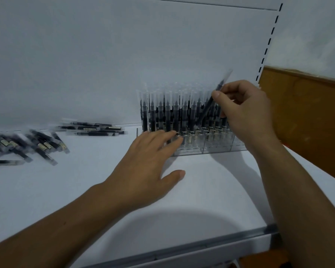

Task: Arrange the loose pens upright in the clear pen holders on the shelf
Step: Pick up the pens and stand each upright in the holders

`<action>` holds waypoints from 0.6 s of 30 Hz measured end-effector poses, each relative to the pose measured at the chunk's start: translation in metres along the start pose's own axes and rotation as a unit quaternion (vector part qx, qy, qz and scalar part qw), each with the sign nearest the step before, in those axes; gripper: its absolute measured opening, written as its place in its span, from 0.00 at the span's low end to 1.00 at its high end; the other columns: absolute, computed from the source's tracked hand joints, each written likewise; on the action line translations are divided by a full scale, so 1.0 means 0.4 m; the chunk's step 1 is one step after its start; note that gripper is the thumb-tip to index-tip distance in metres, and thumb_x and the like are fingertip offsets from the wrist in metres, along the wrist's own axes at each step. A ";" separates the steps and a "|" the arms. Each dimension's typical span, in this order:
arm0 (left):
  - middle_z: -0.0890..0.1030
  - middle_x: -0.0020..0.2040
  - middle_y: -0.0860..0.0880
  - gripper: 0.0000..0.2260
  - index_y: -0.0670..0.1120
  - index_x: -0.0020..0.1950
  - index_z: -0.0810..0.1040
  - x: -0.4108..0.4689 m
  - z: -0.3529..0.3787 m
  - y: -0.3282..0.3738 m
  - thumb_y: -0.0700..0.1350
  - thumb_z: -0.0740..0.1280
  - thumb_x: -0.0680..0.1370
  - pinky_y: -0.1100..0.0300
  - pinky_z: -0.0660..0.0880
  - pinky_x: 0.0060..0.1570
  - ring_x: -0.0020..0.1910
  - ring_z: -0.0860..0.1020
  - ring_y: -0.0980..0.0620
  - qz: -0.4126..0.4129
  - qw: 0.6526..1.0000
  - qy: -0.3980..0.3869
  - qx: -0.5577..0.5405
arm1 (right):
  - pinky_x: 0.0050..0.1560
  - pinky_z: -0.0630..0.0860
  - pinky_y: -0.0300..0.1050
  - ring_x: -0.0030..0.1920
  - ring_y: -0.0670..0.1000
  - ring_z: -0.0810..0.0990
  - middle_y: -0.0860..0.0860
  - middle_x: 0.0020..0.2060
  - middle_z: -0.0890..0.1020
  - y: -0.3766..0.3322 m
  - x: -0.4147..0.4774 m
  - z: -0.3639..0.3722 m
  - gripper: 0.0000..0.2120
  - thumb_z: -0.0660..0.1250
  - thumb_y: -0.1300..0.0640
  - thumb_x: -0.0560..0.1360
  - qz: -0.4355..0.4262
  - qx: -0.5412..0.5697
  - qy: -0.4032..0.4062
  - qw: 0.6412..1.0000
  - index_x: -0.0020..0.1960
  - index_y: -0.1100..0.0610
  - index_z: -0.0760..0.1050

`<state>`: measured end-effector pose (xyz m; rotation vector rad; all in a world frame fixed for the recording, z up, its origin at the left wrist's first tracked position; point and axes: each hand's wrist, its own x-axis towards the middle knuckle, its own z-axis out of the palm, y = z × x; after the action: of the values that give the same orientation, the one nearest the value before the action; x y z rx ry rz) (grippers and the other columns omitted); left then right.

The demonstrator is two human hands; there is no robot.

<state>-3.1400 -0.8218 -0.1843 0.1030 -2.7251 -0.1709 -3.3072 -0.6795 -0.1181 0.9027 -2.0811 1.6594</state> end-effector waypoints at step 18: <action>0.54 0.77 0.59 0.30 0.59 0.76 0.59 0.002 0.000 -0.005 0.66 0.54 0.75 0.63 0.41 0.71 0.75 0.48 0.59 0.011 1.000 0.007 -0.015 | 0.36 0.70 0.39 0.36 0.42 0.73 0.43 0.36 0.76 0.039 -0.005 0.040 0.07 0.69 0.49 0.76 0.004 -0.196 -0.131 0.972 0.45 0.50 0.74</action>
<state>-3.1406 -0.8240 -0.1843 0.0651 -2.7075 -0.2032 -3.3139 -0.6925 -0.1354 1.0161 -2.4684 1.1134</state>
